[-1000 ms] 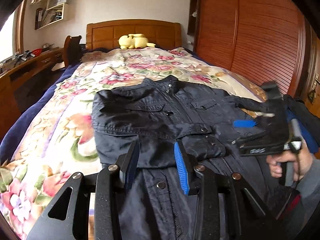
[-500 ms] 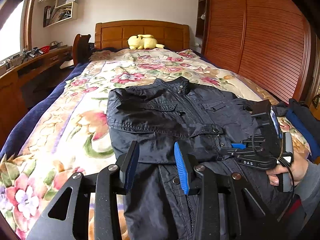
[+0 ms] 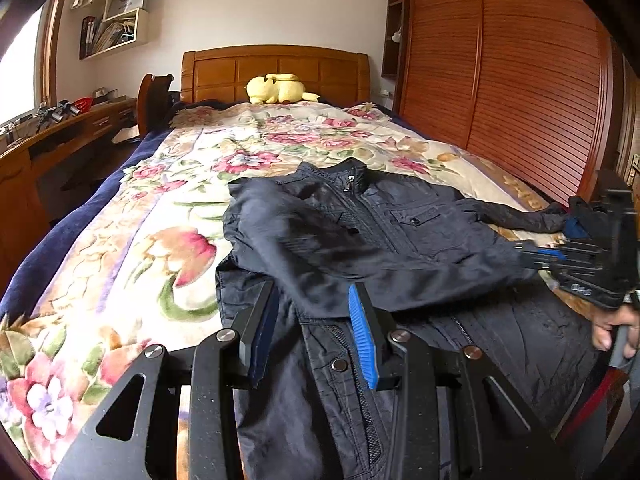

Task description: Fold large clothes

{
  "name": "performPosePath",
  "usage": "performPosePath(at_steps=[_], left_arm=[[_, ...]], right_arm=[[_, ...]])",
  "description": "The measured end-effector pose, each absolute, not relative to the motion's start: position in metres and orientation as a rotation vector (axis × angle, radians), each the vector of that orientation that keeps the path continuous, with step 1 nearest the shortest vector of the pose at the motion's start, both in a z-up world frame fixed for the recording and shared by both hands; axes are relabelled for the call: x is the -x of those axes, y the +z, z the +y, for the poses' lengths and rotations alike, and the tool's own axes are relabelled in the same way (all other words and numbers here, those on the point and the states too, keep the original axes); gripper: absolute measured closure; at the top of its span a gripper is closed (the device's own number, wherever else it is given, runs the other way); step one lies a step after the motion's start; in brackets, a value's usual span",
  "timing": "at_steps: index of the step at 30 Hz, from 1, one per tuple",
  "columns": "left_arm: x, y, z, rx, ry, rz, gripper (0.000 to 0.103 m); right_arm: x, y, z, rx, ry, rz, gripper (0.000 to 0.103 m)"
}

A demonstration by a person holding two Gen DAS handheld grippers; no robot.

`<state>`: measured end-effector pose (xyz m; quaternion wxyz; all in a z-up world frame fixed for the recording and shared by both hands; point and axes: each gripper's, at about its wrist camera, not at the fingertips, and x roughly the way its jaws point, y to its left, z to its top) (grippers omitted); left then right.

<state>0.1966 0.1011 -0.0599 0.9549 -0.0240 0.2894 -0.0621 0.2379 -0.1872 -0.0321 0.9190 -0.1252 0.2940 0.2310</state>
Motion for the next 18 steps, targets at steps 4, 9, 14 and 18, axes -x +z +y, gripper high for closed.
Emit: performPosePath(at_steps=[4, 9, 14, 18], left_arm=[[-0.196, -0.058, 0.096, 0.054, -0.142, 0.580, 0.066], [-0.197, -0.058, 0.090, 0.056, -0.160, 0.573, 0.066], [-0.198, -0.059, 0.086, 0.045, -0.161, 0.581, 0.066], [-0.198, -0.059, 0.081, 0.042, -0.168, 0.581, 0.066]], right_arm=[[-0.214, -0.032, -0.213, 0.227, 0.431, 0.624, 0.095], [-0.207, -0.042, -0.210, 0.221, 0.435, 0.695, 0.095], [-0.203, -0.032, -0.212, 0.229, 0.434, 0.707, 0.076], [-0.199, -0.016, -0.216, 0.231, 0.411, 0.664, 0.053]])
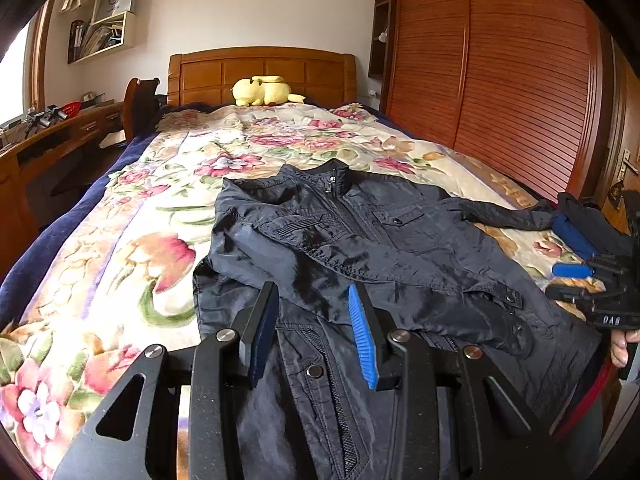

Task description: Fold large clothes

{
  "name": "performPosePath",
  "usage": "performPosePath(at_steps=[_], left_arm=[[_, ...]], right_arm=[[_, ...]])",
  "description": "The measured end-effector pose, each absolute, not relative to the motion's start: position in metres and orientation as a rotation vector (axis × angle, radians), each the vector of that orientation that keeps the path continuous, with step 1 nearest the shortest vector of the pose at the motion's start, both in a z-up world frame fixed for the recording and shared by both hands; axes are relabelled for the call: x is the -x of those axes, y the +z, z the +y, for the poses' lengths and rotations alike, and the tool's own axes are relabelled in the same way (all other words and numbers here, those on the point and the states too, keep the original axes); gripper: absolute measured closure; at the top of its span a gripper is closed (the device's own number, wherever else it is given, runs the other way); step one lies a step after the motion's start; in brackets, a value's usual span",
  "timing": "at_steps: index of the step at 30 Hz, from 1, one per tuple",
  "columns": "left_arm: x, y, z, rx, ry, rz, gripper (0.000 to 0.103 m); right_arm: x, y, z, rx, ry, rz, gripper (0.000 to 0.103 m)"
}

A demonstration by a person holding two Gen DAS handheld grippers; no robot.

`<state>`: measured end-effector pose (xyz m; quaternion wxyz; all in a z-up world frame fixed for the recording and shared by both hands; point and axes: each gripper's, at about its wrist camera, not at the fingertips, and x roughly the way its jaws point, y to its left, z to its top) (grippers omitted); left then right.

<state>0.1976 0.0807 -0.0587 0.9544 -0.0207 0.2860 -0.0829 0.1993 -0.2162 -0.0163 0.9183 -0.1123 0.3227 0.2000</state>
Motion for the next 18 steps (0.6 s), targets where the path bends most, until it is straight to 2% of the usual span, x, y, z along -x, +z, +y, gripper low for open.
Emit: performPosePath(at_steps=[4, 15, 18], left_arm=[[-0.198, -0.059, 0.074, 0.035, -0.179, 0.581, 0.066], [-0.197, -0.062, 0.060, -0.001, -0.199, 0.589, 0.066], [-0.196, -0.062, 0.057, -0.009, -0.208, 0.587, 0.066]], right_arm=[[-0.203, -0.018, -0.213, 0.223, 0.443, 0.661, 0.053], [-0.248, -0.097, -0.207, 0.202, 0.452, 0.851, 0.053], [-0.247, -0.102, -0.213, 0.190, 0.448, 0.855, 0.053]])
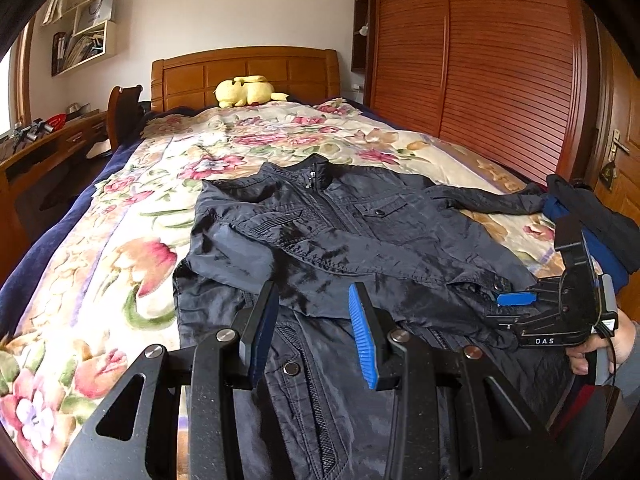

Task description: Fold large clothes

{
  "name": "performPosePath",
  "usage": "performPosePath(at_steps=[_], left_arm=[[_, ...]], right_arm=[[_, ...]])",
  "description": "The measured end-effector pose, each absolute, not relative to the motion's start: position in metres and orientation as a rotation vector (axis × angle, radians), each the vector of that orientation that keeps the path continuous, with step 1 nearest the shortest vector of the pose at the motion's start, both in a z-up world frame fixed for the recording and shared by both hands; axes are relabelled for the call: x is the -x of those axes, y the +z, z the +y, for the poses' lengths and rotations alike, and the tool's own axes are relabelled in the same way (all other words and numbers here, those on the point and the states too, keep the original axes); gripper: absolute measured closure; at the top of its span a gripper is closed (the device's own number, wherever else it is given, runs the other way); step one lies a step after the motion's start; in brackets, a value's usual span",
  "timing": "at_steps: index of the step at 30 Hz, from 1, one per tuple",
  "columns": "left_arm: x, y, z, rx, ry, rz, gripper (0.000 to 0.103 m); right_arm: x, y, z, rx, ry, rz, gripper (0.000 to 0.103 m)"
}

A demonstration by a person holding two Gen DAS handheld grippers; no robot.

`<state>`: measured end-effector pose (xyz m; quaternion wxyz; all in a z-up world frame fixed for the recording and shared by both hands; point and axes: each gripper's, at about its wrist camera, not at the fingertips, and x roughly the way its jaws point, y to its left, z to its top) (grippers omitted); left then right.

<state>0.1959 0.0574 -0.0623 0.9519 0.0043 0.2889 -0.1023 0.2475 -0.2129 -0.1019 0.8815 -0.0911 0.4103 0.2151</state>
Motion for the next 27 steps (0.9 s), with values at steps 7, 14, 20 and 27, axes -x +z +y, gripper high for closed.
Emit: performPosePath(at_steps=[7, 14, 20, 27], left_arm=[[-0.198, -0.067, 0.054, -0.018, -0.202, 0.600, 0.066], [-0.202, -0.074, 0.049, -0.021, -0.198, 0.624, 0.066], [-0.209, -0.083, 0.036, -0.036, -0.209, 0.658, 0.066], [-0.217, -0.098, 0.020, -0.075, -0.215, 0.706, 0.066]], right_arm=[[-0.242, -0.071, -0.247, 0.173, 0.417, 0.808, 0.053], [-0.270, -0.045, -0.298, 0.232, 0.319, 0.752, 0.033], [-0.333, -0.051, -0.349, 0.237, 0.178, 0.787, 0.029], [-0.406, -0.072, -0.387, 0.273, 0.039, 0.843, 0.028]])
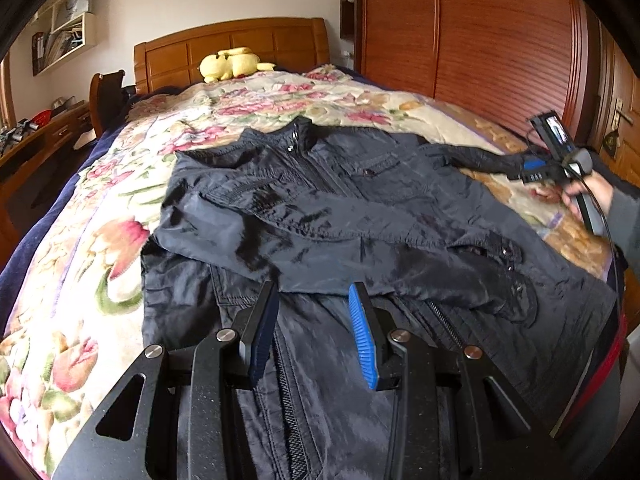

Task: Fold large clothes
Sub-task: 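Move the right gripper to the cuff of the other jacket sleeve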

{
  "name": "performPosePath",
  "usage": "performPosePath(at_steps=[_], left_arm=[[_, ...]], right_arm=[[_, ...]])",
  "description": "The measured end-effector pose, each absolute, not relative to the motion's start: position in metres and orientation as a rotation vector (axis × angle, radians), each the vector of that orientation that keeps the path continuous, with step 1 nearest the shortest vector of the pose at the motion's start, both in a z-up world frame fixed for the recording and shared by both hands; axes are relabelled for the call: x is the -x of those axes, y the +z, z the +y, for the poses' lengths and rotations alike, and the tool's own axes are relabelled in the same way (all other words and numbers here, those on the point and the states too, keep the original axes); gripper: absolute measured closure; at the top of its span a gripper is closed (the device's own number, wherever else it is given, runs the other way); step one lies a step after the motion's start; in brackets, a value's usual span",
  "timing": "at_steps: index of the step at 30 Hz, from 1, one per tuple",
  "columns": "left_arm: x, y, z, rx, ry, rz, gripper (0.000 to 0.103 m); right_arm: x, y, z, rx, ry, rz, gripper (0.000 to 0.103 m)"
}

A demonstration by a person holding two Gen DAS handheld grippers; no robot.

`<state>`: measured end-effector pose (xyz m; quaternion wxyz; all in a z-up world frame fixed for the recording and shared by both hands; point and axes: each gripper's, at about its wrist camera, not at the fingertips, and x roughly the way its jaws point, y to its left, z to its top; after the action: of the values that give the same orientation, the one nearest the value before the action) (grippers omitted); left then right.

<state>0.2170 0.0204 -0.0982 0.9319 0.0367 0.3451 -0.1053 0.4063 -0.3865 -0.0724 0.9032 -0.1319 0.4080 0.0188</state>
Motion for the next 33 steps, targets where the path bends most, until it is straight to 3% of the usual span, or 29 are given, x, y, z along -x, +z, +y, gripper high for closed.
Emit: performPosePath(at_steps=[17, 19, 21, 23, 33], left_arm=[[-0.223, -0.112, 0.005, -0.116, -0.238, 0.763, 0.066], [-0.223, -0.111, 0.005, -0.113, -0.238, 0.761, 0.066], [-0.222, -0.110, 0.007, -0.107, -0.239, 0.758, 0.066], [-0.222, -0.108, 0.009, -0.099, -0.239, 0.753, 0.066], [-0.218, -0.100, 0.012, -0.085, -0.242, 0.727, 0.066]], right_arm=[[-0.485, -0.112, -0.401, 0.371, -0.181, 0.934, 0.026], [-0.486, -0.110, -0.398, 0.349, -0.159, 0.923, 0.045], [-0.484, -0.101, -0.394, 0.331, -0.139, 0.901, 0.083], [-0.483, -0.092, -0.384, 0.358, -0.136, 0.859, 0.093], [-0.418, 0.017, -0.300, 0.384, -0.001, 0.504, 0.097]])
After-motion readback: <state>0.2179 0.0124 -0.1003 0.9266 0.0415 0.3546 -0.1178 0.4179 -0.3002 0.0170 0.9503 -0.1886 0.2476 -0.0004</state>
